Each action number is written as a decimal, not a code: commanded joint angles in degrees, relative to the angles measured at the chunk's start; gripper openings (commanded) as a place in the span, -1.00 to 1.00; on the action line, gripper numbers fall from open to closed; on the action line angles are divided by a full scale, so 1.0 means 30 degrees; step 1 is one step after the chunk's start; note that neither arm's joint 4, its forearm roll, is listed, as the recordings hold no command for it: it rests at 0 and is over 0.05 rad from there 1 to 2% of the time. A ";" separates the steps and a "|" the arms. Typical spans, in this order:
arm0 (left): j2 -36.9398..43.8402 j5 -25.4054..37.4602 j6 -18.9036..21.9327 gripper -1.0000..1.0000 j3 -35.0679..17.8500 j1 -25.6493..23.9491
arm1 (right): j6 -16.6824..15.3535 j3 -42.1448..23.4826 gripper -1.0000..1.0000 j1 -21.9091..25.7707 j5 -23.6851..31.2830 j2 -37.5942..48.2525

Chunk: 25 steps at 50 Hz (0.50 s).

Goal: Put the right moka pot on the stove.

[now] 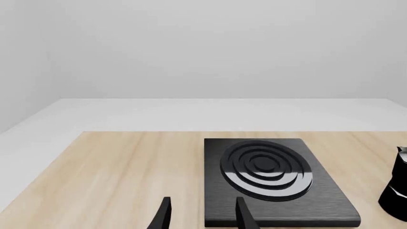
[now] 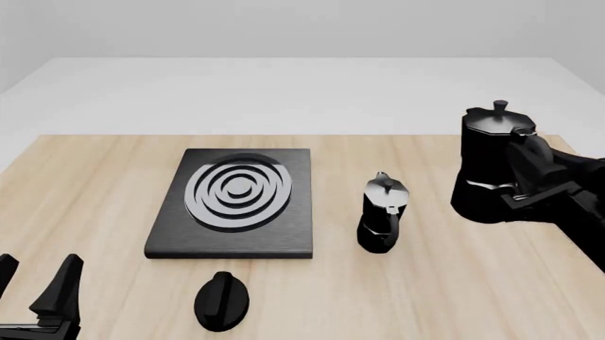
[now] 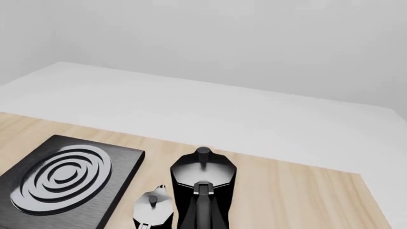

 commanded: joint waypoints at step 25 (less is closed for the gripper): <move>0.0000 0.0000 0.0000 1.00 0.0000 0.0000 | 0.0085 -0.3469 -1.00 0.3892 -0.2235 0.3231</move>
